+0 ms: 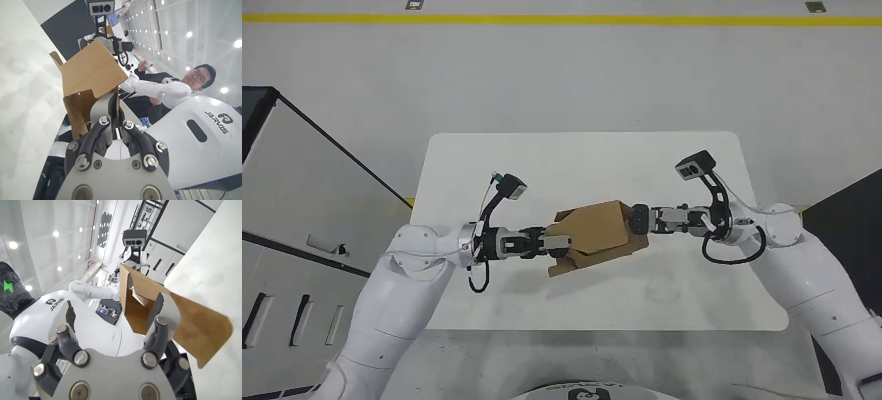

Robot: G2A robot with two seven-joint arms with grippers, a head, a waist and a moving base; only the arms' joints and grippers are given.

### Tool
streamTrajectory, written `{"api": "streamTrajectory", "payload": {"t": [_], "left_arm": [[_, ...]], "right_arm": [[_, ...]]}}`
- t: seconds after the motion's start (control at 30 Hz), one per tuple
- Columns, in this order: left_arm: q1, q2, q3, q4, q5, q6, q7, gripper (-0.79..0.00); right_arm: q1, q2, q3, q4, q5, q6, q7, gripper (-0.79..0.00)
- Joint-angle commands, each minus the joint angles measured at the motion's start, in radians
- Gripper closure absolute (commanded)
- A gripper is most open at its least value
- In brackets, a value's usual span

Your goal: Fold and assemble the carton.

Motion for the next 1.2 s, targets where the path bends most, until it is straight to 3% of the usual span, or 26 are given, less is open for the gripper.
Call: {"api": "streamTrajectory", "payload": {"t": [0.0,0.07,0.3,0.47,0.77,1.17], "left_arm": [[-0.006,0.001,0.002,0.006,0.006,0.002,0.008,0.0],[-0.011,0.001,0.004,0.01,0.008,0.001,0.012,0.0],[-0.02,0.006,0.001,0.033,0.013,-0.005,0.023,0.0],[-0.026,0.009,-0.002,0.044,0.018,-0.003,0.028,0.0],[-0.043,0.012,0.021,0.051,0.025,-0.007,0.021,0.0],[-0.059,0.015,0.047,0.056,-0.009,-0.008,-0.007,0.0]], "right_arm": [[0.005,-0.004,-0.004,0.005,0.002,0.008,0.008,-0.674],[0.01,-0.01,-0.009,0.009,0.005,0.016,0.016,-0.668],[0.018,-0.023,0.005,0.058,-0.003,-0.007,-0.007,-0.785],[0.002,-0.025,0.032,0.044,0.007,-0.002,-0.002,-0.785],[-0.016,-0.034,0.055,-0.02,-0.005,0.012,0.012,-0.72],[0.006,-0.058,0.027,0.012,-0.04,0.039,0.039,-0.576]]}}
